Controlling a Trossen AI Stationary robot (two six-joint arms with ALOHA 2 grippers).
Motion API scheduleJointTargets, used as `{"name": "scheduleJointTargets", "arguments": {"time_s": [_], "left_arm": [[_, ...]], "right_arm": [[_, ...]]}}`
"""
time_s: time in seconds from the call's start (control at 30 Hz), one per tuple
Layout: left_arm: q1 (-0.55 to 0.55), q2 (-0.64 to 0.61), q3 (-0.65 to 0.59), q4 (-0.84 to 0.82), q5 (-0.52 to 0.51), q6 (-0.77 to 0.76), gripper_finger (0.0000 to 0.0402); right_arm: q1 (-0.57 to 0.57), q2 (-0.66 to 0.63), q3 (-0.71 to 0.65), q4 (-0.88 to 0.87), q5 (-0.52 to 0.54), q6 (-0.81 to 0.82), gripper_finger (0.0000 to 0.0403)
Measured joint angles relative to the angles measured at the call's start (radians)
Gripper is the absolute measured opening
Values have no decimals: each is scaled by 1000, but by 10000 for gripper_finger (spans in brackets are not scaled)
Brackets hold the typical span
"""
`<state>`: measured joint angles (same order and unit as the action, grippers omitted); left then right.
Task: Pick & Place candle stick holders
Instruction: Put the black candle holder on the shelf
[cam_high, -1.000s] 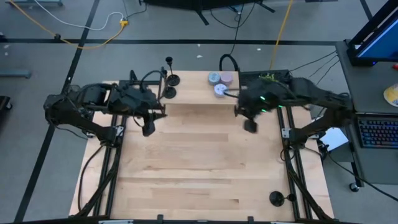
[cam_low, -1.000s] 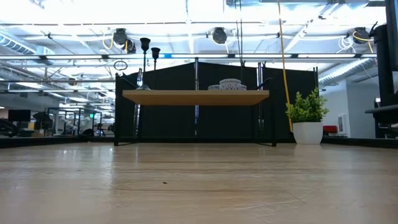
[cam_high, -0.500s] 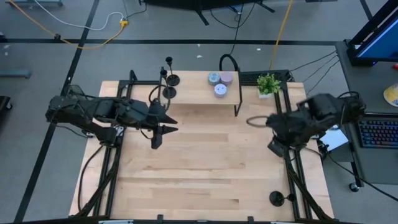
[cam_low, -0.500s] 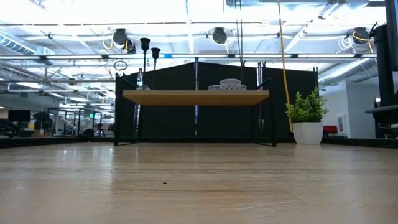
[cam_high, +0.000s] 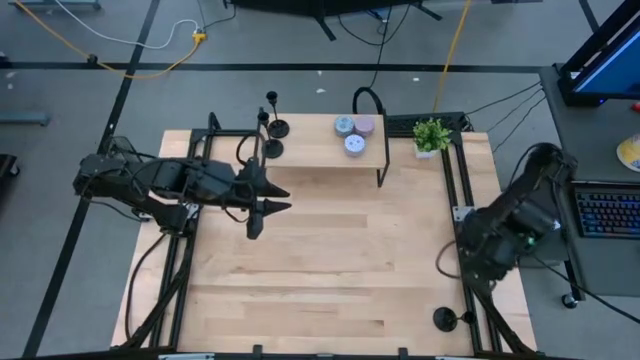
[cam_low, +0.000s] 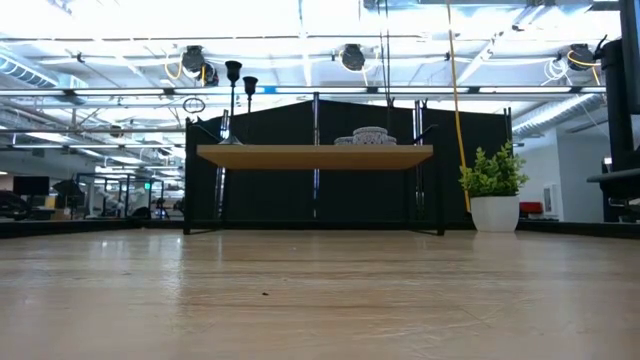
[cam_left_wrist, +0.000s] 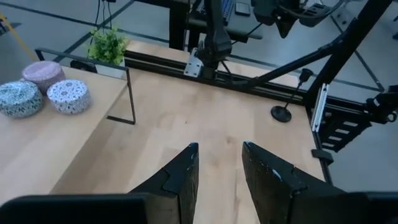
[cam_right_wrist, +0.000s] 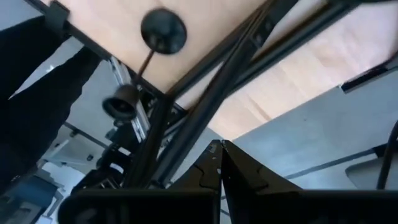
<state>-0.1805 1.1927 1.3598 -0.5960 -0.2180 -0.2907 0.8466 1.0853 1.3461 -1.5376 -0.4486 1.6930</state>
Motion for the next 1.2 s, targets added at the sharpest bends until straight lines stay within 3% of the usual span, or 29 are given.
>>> {"name": "scheduleJointTargets", "arguments": {"time_s": [0.3,0.5,0.63,0.9,1.2], "left_arm": [[-42,0,0,0,-25,-39,129],[-66,0,0,1,-72,-56,129],[-77,0,0,6,-73,-68,129],[-80,0,0,6,-73,-88,129],[-80,0,0,9,-74,-88,129]], "right_arm": [[234,-1,-1,181,136,204,2],[306,-1,-1,203,191,233,37],[330,-1,-1,201,195,234,76],[340,3,-1,203,325,233,156],[340,9,-98,334,310,236,187]]}}
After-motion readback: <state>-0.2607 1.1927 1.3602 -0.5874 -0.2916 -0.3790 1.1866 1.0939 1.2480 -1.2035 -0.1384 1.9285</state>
